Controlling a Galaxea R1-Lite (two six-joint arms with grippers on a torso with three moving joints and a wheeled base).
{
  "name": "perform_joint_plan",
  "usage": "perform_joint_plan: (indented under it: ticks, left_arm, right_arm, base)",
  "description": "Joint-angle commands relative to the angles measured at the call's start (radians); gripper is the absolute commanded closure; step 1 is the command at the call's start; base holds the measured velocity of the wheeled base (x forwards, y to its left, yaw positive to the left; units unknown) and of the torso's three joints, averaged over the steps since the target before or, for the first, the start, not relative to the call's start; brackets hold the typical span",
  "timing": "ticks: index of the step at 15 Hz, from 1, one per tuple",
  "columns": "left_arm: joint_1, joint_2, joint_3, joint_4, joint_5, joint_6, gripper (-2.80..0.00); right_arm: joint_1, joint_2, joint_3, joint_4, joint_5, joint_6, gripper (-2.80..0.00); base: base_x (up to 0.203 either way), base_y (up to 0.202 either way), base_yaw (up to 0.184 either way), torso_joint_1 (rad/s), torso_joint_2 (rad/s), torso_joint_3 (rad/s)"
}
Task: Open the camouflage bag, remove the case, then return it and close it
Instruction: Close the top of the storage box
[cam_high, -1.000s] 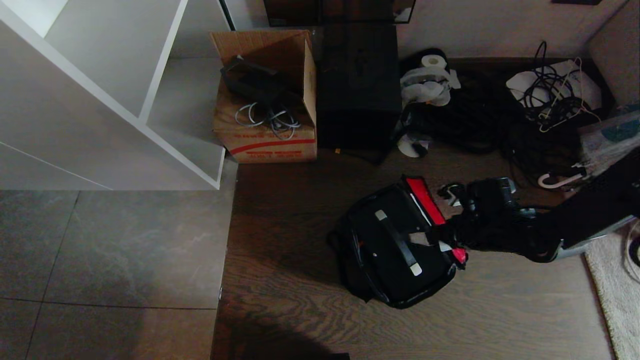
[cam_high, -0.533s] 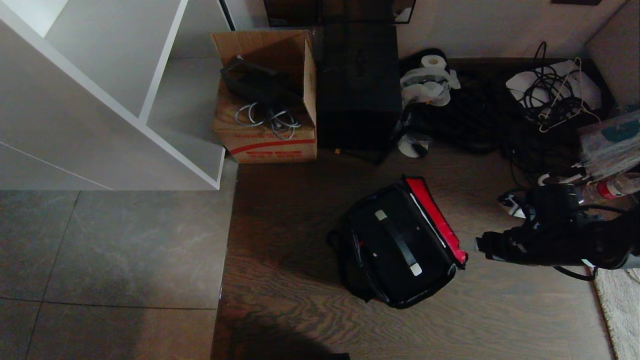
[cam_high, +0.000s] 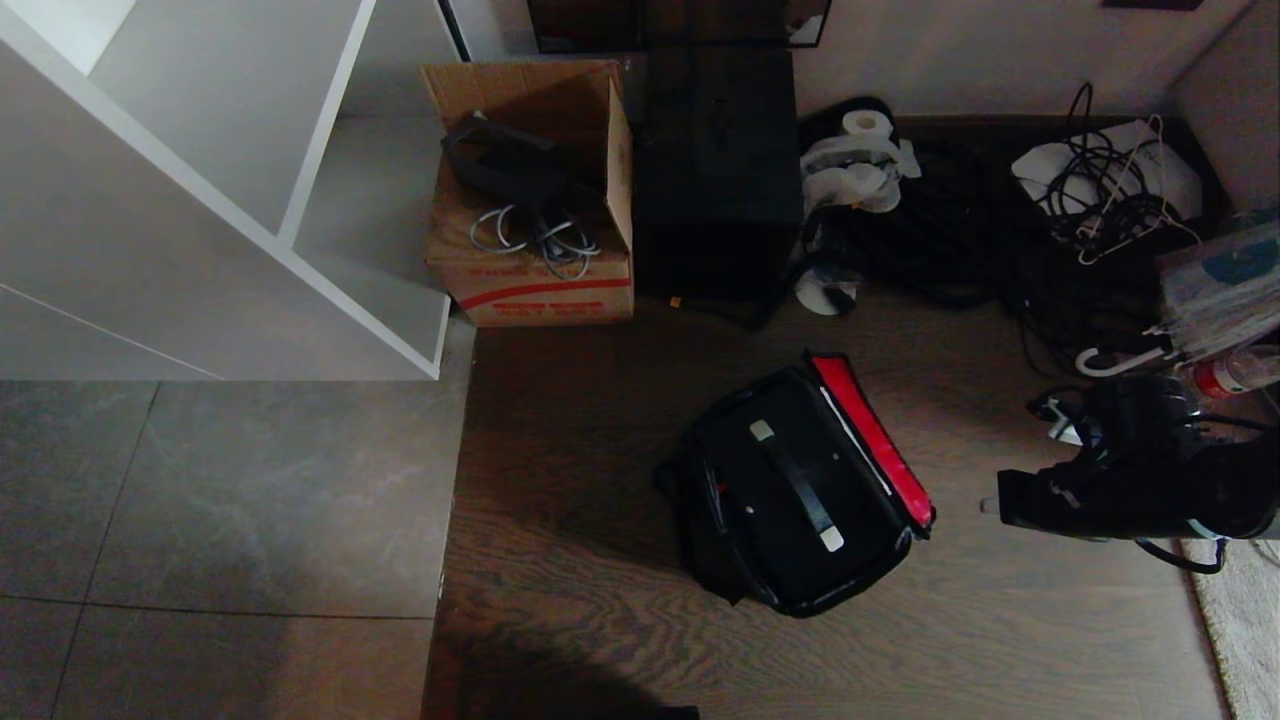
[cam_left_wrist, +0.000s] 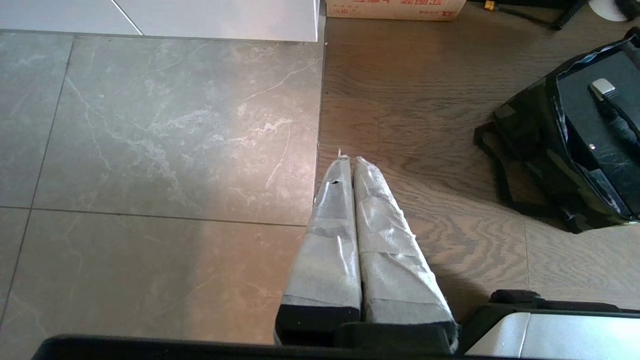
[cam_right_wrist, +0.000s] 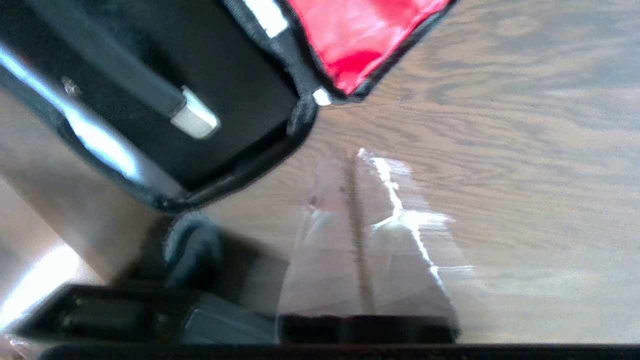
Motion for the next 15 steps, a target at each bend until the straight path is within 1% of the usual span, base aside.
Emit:
perform_joint_plan:
  ticks: [1,2,4,5,6,7,9,11,12,13,15]
  left_arm:
    - [0.000,0.000,0.000,0.000,0.000,0.000,0.00]
    - [0.000,0.000,0.000,0.000,0.000,0.000,0.00]
    - [0.000,0.000,0.000,0.000,0.000,0.000,0.00]
    - [0.000,0.000,0.000,0.000,0.000,0.000,0.00]
    - [0.000,0.000,0.000,0.000,0.000,0.000,0.00]
    - [0.000,0.000,0.000,0.000,0.000,0.000,0.00]
    - [0.000,0.000,0.000,0.000,0.000,0.000,0.00]
    - [0.000,0.000,0.000,0.000,0.000,0.000,0.00]
    - [0.000,0.000,0.000,0.000,0.000,0.000,0.00]
    - [0.000,0.000,0.000,0.000,0.000,0.000,0.00]
    - [0.000,0.000,0.000,0.000,0.000,0.000,0.00]
  right_arm:
    - [-0.054,0.044,-0.004,0.016,0.000,-0.049,0.00]
    - [-0.082,0.067,0.000,0.037,-0.001,-0.072,0.00]
    - [-0.145,0.099,-0.012,0.094,-0.005,-0.077,0.00]
    - [-0.160,0.110,-0.031,0.106,-0.004,-0.075,0.00]
    - [-0.181,0.133,-0.068,0.099,0.001,-0.054,0.00]
    - [-0.189,0.150,-0.077,0.089,0.020,0.005,0.00]
    - [-0.185,0.165,-0.073,0.084,0.159,0.154,0.00]
    - [-0.182,0.171,-0.075,0.079,0.275,0.313,0.00]
    - [-0.184,0.174,-0.080,0.053,0.297,0.366,0.00]
    - [-0.187,0.179,-0.078,0.011,0.299,0.398,0.00]
    - [-0.206,0.184,-0.070,-0.007,0.295,0.452,0.00]
  base:
    - [0.000,0.000,0.000,0.000,0.00,0.000]
    - [0.000,0.000,0.000,0.000,0.00,0.000]
    - [0.000,0.000,0.000,0.000,0.00,0.000]
    - [0.000,0.000,0.000,0.000,0.00,0.000]
    - [0.000,0.000,0.000,0.000,0.00,0.000]
    - [0.000,0.000,0.000,0.000,0.00,0.000]
    - [0.000,0.000,0.000,0.000,0.00,0.000]
    - [0.000,0.000,0.000,0.000,0.00,0.000]
    - [0.000,0.000,0.000,0.000,0.00,0.000]
    - [0.000,0.000,0.000,0.000,0.00,0.000]
    - [0.000,0.000,0.000,0.000,0.00,0.000]
